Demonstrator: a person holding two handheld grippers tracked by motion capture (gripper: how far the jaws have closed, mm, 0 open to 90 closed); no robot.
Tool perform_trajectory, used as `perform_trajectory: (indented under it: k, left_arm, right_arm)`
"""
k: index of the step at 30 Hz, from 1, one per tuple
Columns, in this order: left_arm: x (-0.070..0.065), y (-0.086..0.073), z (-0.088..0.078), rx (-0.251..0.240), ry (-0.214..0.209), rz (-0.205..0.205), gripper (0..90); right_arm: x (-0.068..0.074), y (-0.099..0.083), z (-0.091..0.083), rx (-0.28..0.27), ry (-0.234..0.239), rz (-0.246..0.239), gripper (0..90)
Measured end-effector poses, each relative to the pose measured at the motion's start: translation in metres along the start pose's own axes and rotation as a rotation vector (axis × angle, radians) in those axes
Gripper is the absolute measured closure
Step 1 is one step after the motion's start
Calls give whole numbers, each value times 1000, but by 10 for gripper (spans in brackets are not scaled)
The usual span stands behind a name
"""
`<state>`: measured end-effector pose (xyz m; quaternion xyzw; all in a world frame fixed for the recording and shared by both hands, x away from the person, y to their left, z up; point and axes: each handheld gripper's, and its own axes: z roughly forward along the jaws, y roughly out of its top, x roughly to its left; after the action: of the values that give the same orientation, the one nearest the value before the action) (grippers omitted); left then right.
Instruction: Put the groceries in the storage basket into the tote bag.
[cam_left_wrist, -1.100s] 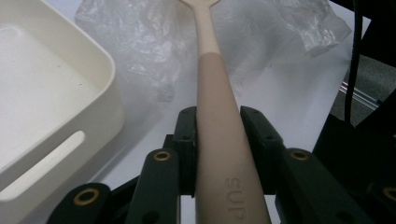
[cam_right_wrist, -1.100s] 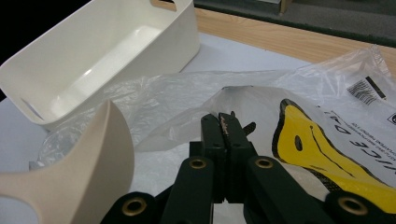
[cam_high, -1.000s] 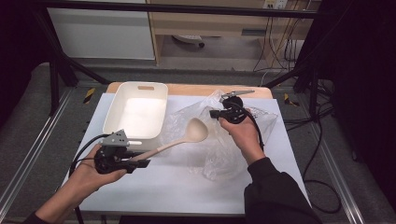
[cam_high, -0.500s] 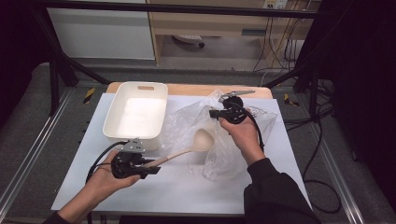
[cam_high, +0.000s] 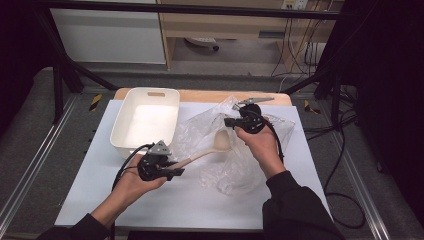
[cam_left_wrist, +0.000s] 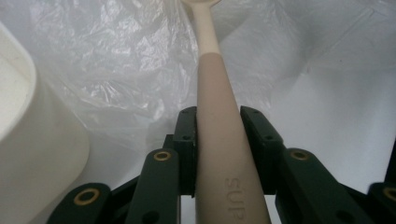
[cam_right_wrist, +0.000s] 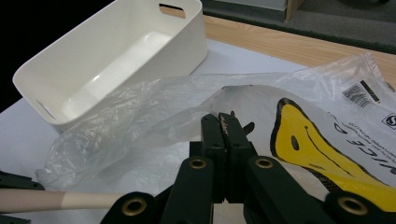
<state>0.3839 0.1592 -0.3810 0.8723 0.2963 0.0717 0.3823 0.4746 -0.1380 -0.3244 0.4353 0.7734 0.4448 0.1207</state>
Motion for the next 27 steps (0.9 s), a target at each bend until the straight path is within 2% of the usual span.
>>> perform_trajectory:
  k: [17,27]
  left_arm:
    - [-18,31,31,-14,39,16,685]
    - [-19,32,53,-1,81,34,686]
  right_arm:
    - [-4,-4,3,1,-13,11,900]
    - [-4,-4,-2,-8,-8,8,900]
